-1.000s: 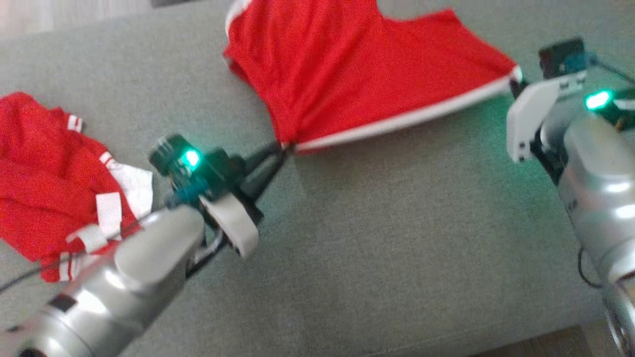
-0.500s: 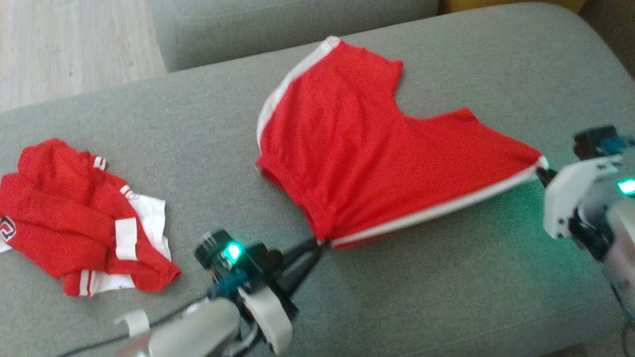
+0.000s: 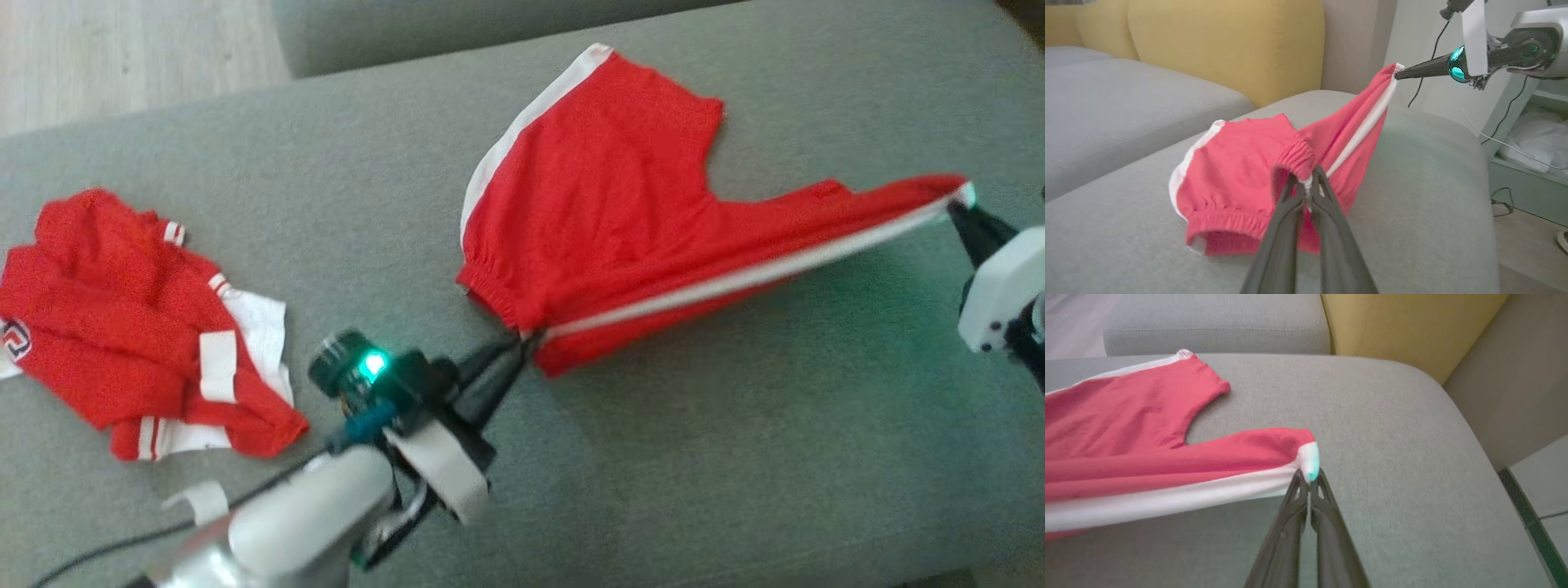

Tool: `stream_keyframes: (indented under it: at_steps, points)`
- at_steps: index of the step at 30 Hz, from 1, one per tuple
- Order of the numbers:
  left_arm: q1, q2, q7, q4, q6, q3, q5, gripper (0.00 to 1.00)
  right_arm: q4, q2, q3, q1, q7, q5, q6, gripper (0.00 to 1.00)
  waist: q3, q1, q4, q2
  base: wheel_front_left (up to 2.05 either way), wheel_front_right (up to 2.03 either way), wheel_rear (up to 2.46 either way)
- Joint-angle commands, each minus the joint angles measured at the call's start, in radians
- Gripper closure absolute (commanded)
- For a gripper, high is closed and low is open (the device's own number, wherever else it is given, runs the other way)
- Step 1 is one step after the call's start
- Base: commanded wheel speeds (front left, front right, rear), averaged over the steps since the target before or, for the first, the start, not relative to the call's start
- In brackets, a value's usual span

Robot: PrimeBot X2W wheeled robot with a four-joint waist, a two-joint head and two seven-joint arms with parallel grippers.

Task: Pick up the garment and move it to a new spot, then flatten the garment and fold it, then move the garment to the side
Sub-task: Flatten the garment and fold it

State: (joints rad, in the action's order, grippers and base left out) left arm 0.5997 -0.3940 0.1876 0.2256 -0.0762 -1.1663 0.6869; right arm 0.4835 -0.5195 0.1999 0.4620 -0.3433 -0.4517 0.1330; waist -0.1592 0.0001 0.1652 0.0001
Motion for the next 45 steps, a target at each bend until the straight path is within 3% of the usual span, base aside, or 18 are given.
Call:
stream_keyframes:
  at_steps: [1, 7, 15, 29, 45]
  points:
    - [0.063, -0.033, -0.001, 0.001, -0.015, 0.054, 0.002, 1.00, -0.041, -0.016, -0.040, 0.039, -0.002, 0.034, -0.002, 1.00, -0.031, -0.0001, -0.028, -0.0001, 0.00, 0.00, 0.00]
    - [0.135, -0.006, -0.010, 0.046, -0.017, 0.081, 0.004, 1.00, -0.083, 0.074, -0.126, 0.141, -0.015, 0.157, -0.002, 1.00, -0.100, -0.0001, -0.081, -0.0001, 0.00, 0.00, 0.00]
    - [0.228, 0.039, -0.014, 0.129, -0.010, 0.108, 0.008, 1.00, 0.018, 0.140, -0.096, 0.341, 0.020, 0.273, -0.002, 1.00, -0.194, -0.0001, -0.142, -0.0001, 0.00, 0.00, 0.00]
    - [0.382, 0.137, 0.013, 0.271, 0.025, 0.117, -0.016, 1.00, 0.352, 0.191, -0.072, 0.658, 0.187, 0.434, -0.002, 1.00, -0.349, -0.0001, -0.228, -0.0001, 0.00, 0.00, 0.00]
    - [0.418, 0.205, 0.055, 0.349, 0.058, 0.110, -0.028, 1.00, 0.595, 0.209, -0.082, 0.783, 0.302, 0.524, -0.002, 1.00, -0.387, -0.0001, -0.283, -0.0001, 0.00, 0.00, 0.00]
